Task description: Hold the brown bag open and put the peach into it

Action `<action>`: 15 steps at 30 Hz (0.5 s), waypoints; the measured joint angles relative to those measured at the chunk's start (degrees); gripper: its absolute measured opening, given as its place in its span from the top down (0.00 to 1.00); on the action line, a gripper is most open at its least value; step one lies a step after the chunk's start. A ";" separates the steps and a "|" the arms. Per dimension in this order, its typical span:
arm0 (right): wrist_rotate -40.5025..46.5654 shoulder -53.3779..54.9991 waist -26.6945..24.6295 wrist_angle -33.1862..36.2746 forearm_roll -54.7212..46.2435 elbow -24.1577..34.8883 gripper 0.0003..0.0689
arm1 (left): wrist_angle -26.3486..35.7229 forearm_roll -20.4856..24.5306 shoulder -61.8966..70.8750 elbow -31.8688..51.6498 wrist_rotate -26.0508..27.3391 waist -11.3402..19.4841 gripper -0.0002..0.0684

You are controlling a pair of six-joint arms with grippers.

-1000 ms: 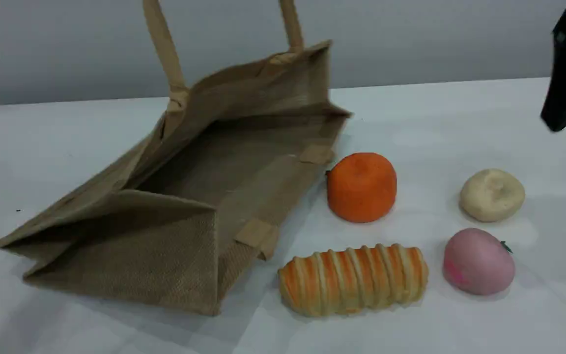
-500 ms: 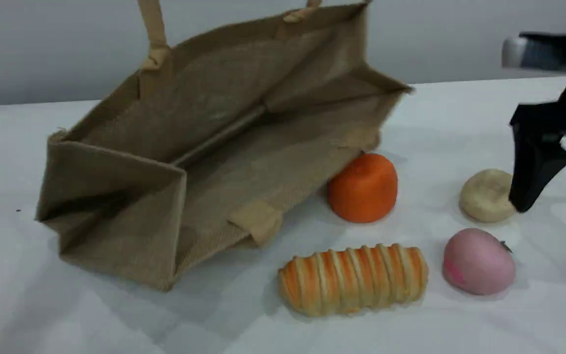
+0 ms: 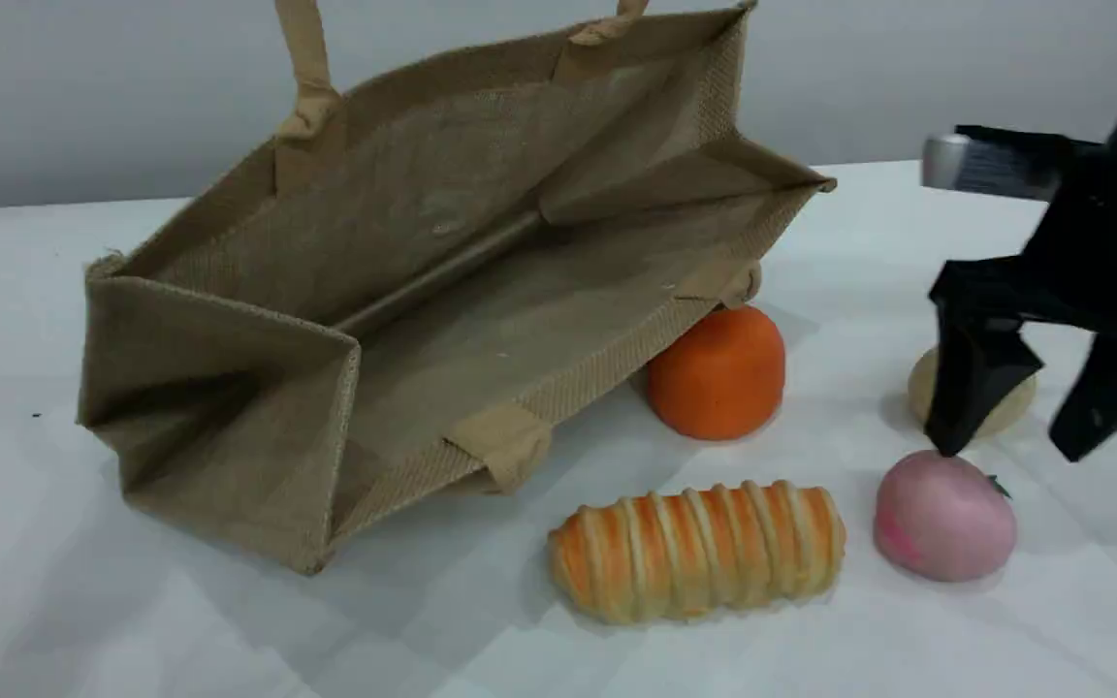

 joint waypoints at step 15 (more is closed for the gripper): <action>-1.52 7.29 4.07 -2.75 -1.40 -0.05 0.19 | 0.00 -0.11 0.00 0.00 -0.26 0.00 0.87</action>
